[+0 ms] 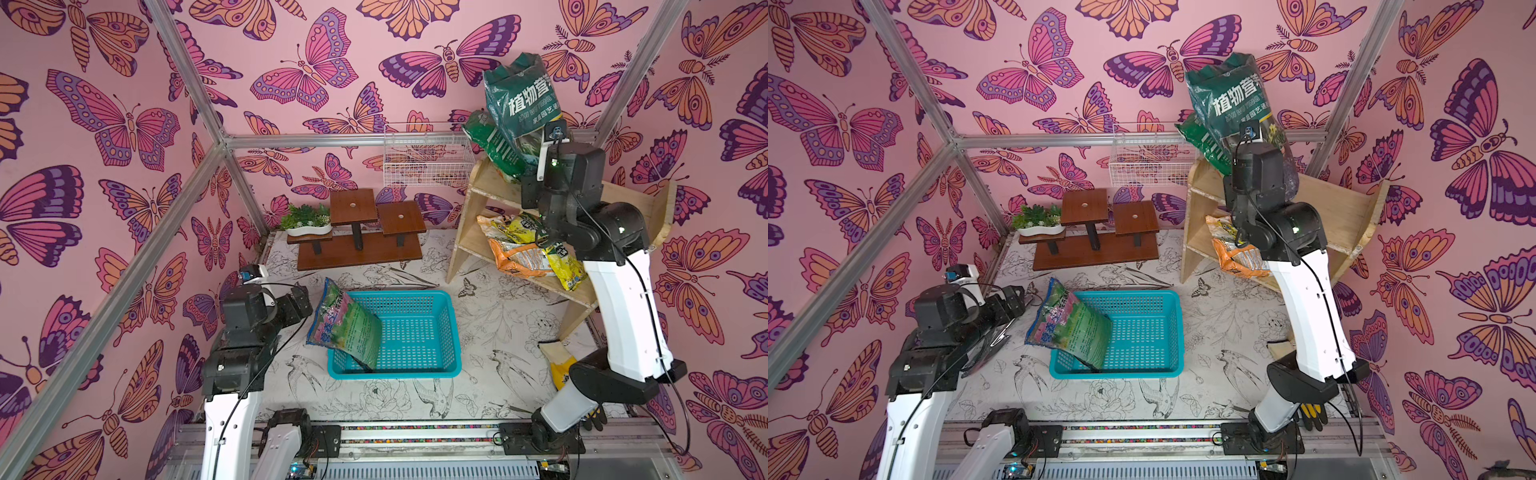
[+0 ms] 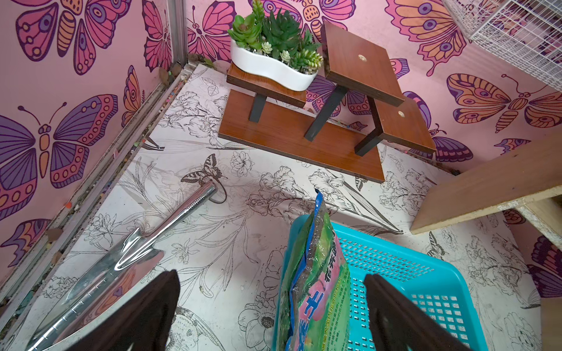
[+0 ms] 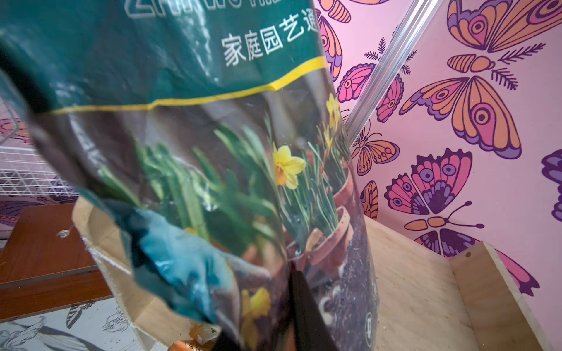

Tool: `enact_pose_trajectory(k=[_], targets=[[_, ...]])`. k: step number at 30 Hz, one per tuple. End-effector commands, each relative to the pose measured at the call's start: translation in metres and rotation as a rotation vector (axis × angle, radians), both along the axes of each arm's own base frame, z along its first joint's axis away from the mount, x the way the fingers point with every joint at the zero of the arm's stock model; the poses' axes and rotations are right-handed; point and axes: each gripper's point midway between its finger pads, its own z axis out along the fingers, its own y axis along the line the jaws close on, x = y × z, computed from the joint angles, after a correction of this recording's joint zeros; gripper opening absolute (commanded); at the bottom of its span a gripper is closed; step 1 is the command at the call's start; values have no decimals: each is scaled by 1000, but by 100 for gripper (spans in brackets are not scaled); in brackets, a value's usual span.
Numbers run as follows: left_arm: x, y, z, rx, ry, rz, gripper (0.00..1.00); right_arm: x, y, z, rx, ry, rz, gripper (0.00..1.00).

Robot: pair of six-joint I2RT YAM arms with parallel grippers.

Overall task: Take down the fertilizer bag from the shelf
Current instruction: Pick up the fertilizer bag from the shelf, then place the fertilizer bag in the storage box.

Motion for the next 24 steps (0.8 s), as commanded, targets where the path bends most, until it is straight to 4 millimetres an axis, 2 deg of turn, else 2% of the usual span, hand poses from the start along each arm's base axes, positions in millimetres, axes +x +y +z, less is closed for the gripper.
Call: enact_pose_trajectory(k=[1, 2, 4, 9, 13, 21, 24], targets=[[1, -1, -3, -14, 3, -4, 100, -25, -8, 23, 109, -72, 28, 0], [1, -1, -3, -15, 2, -4, 100, -25, -6, 23, 115, -69, 37, 0], [1, -1, -4, -15, 3, -6, 100, -42, -12, 35, 131, -103, 46, 0], [1, -2, -4, -17, 4, -7, 100, -66, -3, 50, 65, -147, 68, 0], [1, -2, -4, -17, 2, -7, 100, -91, 17, 66, 15, -211, 121, 0], [2, -2, -4, -18, 3, -9, 100, -133, 42, 94, -11, -303, 202, 0], [1, -2, -4, -17, 4, -8, 100, -147, 61, 101, -28, -324, 250, 0]])
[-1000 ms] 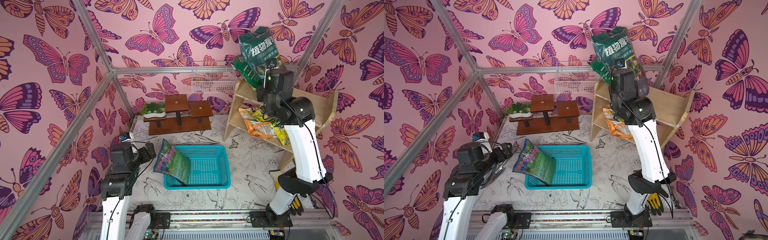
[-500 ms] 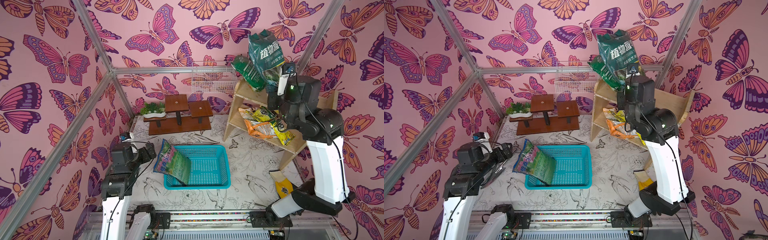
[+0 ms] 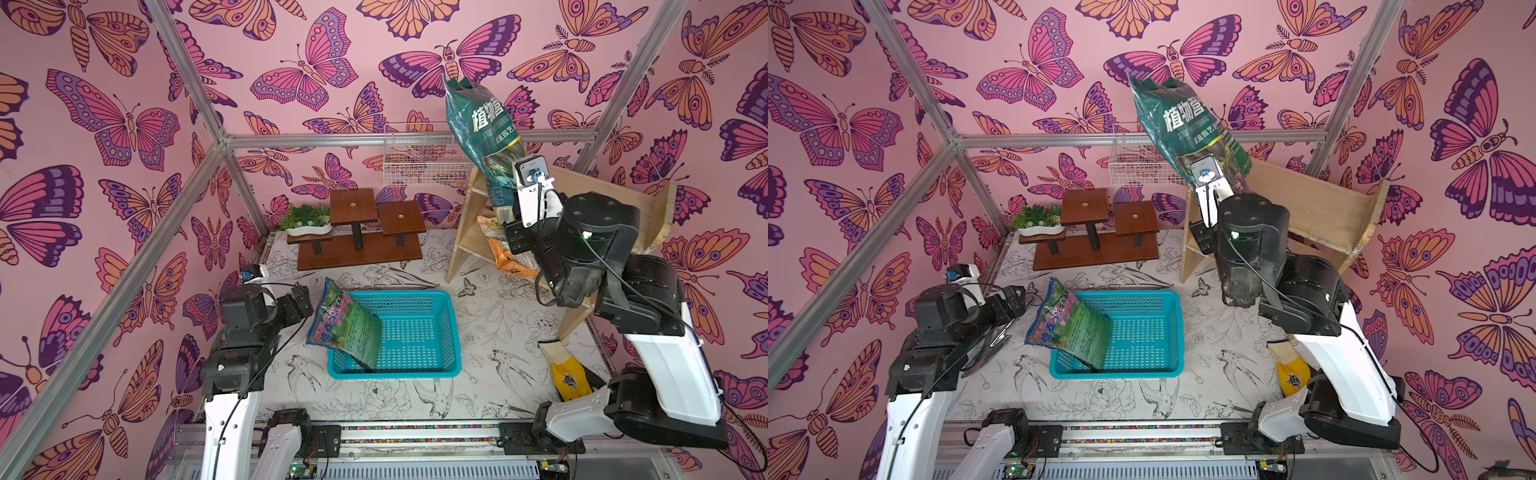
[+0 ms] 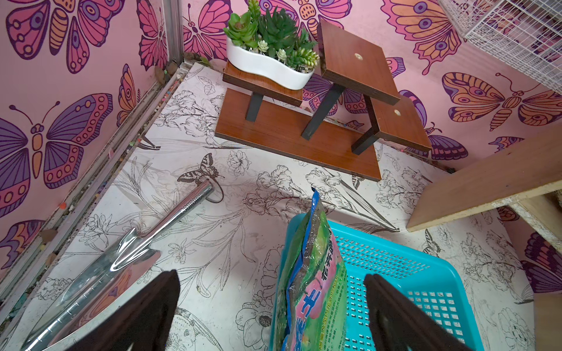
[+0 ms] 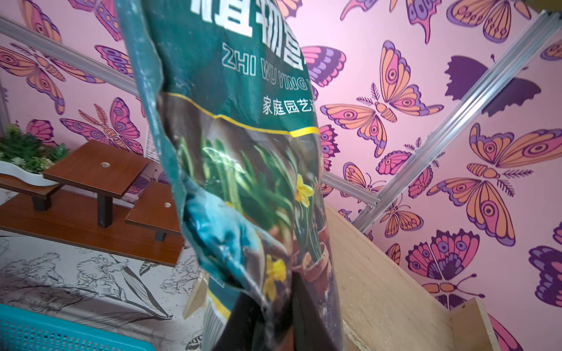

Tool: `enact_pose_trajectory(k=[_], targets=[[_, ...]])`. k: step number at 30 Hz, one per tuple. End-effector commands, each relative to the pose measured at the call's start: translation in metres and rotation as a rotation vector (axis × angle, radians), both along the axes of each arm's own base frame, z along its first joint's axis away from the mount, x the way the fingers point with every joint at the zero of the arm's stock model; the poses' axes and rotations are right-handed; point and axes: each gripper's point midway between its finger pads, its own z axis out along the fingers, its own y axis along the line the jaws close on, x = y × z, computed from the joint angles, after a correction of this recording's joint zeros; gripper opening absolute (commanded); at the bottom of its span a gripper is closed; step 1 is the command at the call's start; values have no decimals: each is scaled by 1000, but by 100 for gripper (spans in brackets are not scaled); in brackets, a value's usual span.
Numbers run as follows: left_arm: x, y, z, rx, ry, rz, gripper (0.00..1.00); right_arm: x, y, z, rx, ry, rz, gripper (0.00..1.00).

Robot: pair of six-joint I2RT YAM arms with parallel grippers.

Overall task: Take down the fertilizer bag from the shelf
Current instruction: Place the fertilizer bag in the storage box.

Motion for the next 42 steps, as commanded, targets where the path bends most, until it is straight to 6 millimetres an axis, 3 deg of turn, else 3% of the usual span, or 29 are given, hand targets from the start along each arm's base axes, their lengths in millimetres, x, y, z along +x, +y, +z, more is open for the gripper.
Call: enact_pose_trajectory(k=[1, 7, 19, 34, 42], targets=[[1, 0, -4, -11, 4, 2, 100, -26, -28, 61, 183, -152, -60, 0], [1, 0, -4, -12, 3, 3, 100, -45, 11, 54, 189, -134, 61, 0], [1, 0, -3, -13, -2, 3, 100, -56, 82, -25, 319, -48, 346, 0], [-1, -1, -2, -18, -4, 2, 100, -63, 137, -110, 462, 3, 514, 0], [0, -1, -3, -17, -3, 2, 100, -50, 159, -153, 512, 52, 529, 0]])
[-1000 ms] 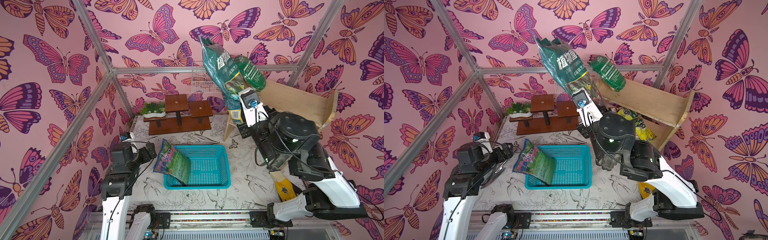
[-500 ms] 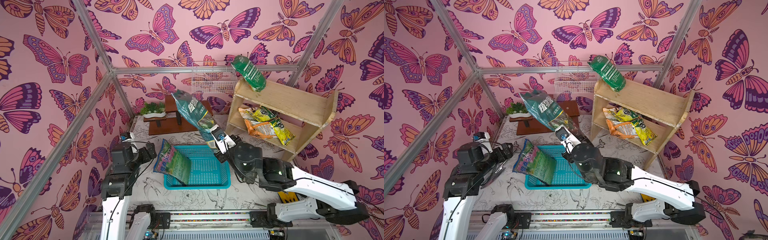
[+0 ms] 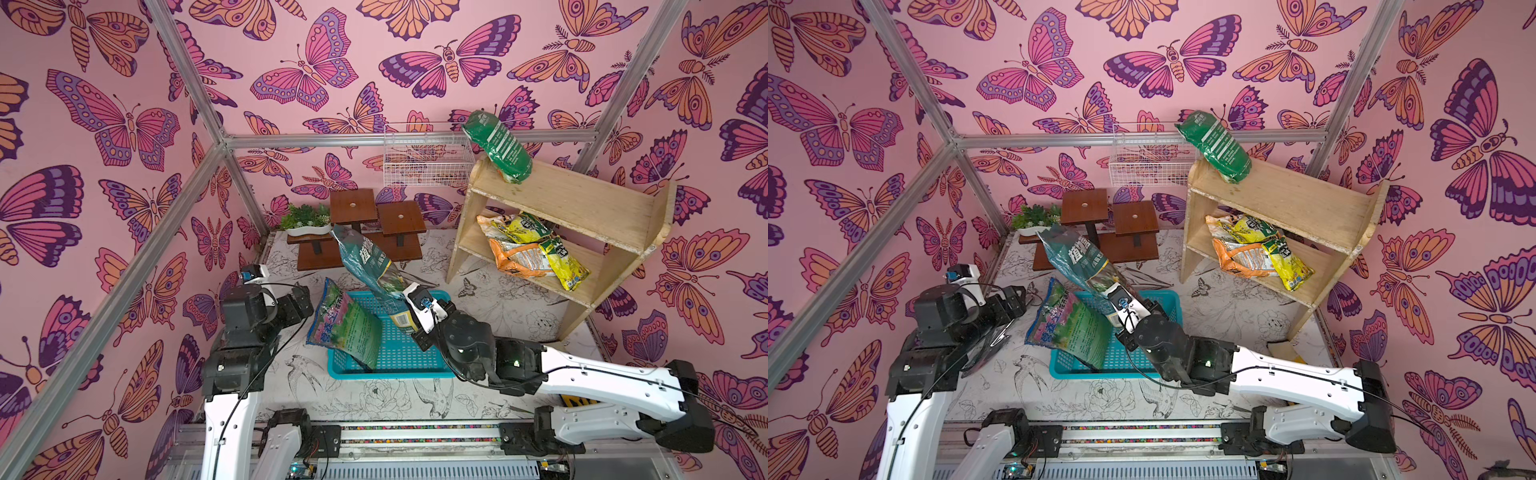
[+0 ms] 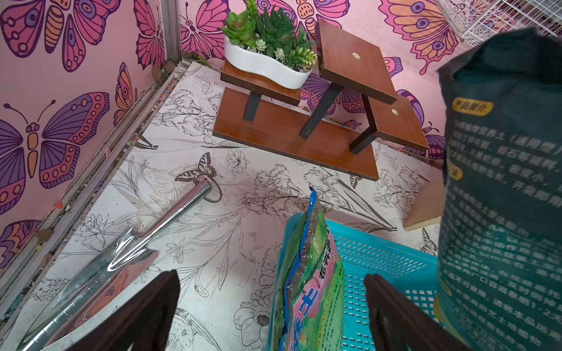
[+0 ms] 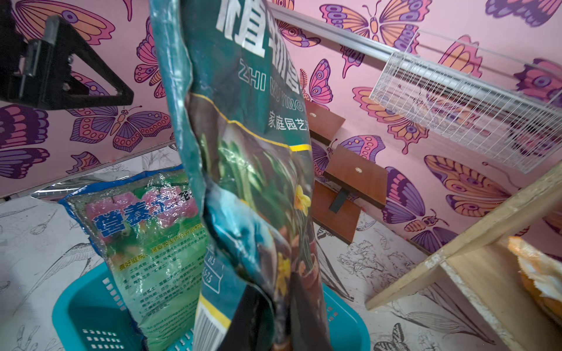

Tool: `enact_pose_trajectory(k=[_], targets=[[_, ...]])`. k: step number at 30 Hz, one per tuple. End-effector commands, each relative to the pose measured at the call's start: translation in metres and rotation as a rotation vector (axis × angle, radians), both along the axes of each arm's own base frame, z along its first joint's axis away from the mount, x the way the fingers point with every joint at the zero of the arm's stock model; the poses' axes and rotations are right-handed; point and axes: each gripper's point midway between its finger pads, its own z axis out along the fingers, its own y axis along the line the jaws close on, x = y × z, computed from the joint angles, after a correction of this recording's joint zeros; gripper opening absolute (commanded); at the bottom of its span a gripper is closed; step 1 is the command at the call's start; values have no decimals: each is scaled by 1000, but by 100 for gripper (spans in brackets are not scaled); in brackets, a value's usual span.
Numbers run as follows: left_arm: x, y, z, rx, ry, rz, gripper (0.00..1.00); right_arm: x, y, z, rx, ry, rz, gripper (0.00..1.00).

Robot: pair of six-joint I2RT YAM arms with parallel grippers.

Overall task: Take down the fertilizer bag from the shelf
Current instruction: Place the fertilizer bag in the storage box.

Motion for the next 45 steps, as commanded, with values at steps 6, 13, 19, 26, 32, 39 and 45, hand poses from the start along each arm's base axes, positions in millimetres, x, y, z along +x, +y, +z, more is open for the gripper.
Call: enact_pose_trajectory(k=[6, 13, 19, 26, 32, 39, 45], targets=[[0, 1, -2, -11, -4, 6, 100, 20, 8, 61, 401, -13, -22, 0], [0, 1, -3, -11, -1, 8, 100, 37, 27, 30, 403, 22, -25, 0], [0, 1, -3, -11, -2, 7, 100, 44, 44, 11, 385, 16, -1, 0], [0, 0, -2, -13, -5, 5, 100, 50, 66, -32, 314, 12, 18, 0], [0, 0, -2, -15, -3, 4, 100, 51, 80, -78, 244, 20, 40, 0], [0, 0, -2, -15, -5, 2, 100, 46, 76, -129, 172, 54, 59, 19], [0, 0, -2, -16, -3, 2, 100, 38, 78, -156, 140, 102, 99, 43]])
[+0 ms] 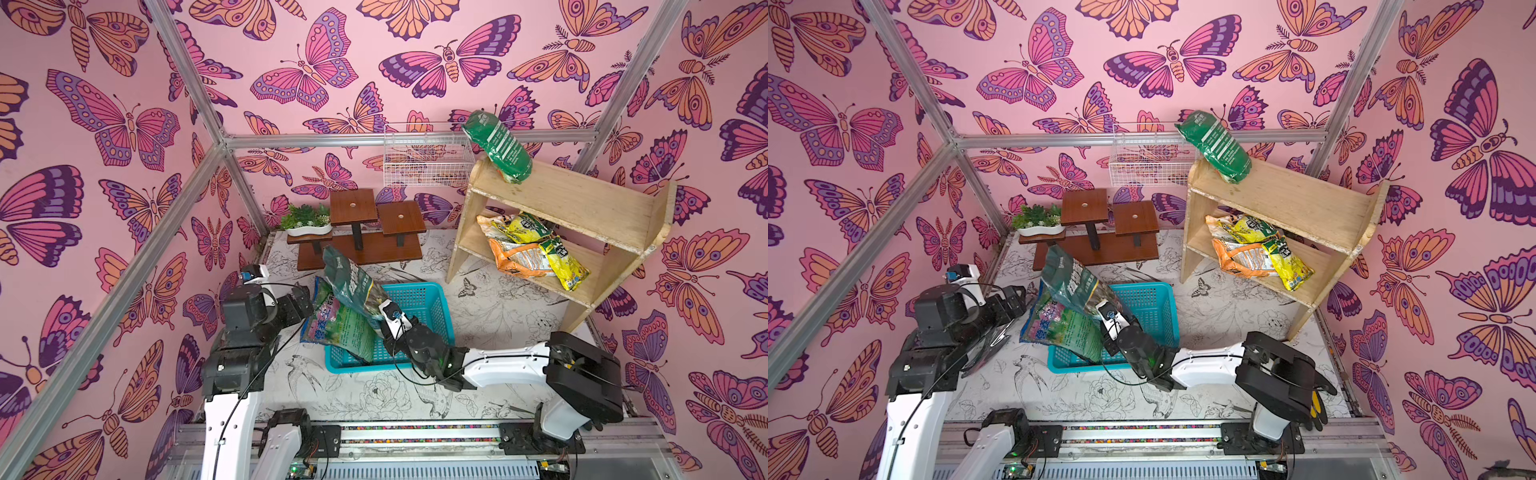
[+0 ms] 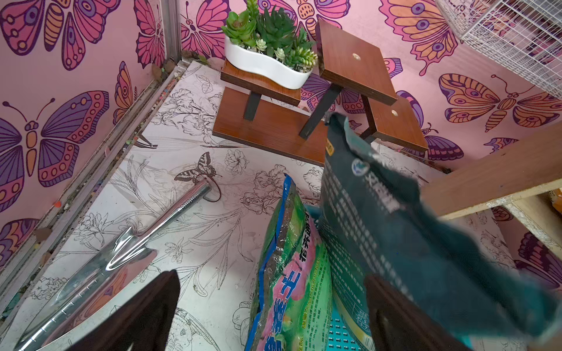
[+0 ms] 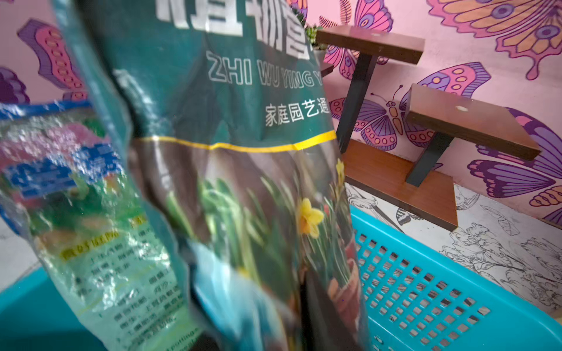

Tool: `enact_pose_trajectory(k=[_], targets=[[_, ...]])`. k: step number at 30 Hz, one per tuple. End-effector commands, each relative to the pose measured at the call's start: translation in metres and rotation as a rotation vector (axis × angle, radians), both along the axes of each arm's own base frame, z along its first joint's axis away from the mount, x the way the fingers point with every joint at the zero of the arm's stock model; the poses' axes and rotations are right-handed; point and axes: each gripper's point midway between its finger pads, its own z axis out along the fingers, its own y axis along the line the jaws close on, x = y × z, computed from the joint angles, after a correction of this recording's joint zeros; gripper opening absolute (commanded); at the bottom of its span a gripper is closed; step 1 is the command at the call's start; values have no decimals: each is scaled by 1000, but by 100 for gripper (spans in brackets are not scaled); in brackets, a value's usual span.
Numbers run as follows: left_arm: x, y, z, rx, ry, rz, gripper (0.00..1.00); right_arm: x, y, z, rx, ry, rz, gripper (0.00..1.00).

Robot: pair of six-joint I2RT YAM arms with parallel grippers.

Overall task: Take down the fertilizer bag from the shelf
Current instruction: Place the fertilizer bag in the storage box, then pick up the fertilizer bag from the shelf.

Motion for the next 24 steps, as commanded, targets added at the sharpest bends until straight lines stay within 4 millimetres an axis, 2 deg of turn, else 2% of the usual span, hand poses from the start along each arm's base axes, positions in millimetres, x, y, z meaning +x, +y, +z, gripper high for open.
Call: enact_pose_trajectory(k=[1, 4, 8, 11, 12, 17, 19, 24], targets=[[0, 0, -2, -9, -2, 0, 100, -3, 6, 7, 70, 11, 34, 48], [0, 0, -2, -9, -3, 0, 100, -8, 8, 7, 66, 26, 60, 59], [0, 0, -2, -9, -3, -1, 100, -18, 11, 20, 47, 22, 85, 63], [0, 0, -2, -9, -5, 0, 100, -30, 14, 36, 31, 14, 127, 66], [0, 0, -2, -9, -5, -1, 100, -36, 13, 49, 42, 6, 143, 67], [0, 0, -2, -9, -4, 0, 100, -60, 15, 80, 41, -15, 198, 72], [0, 0, -3, -8, -3, 1, 100, -66, 12, 92, 55, -15, 207, 72], [0, 0, -3, -8, -2, 1, 100, -64, -12, 115, 109, -22, 157, 70]])
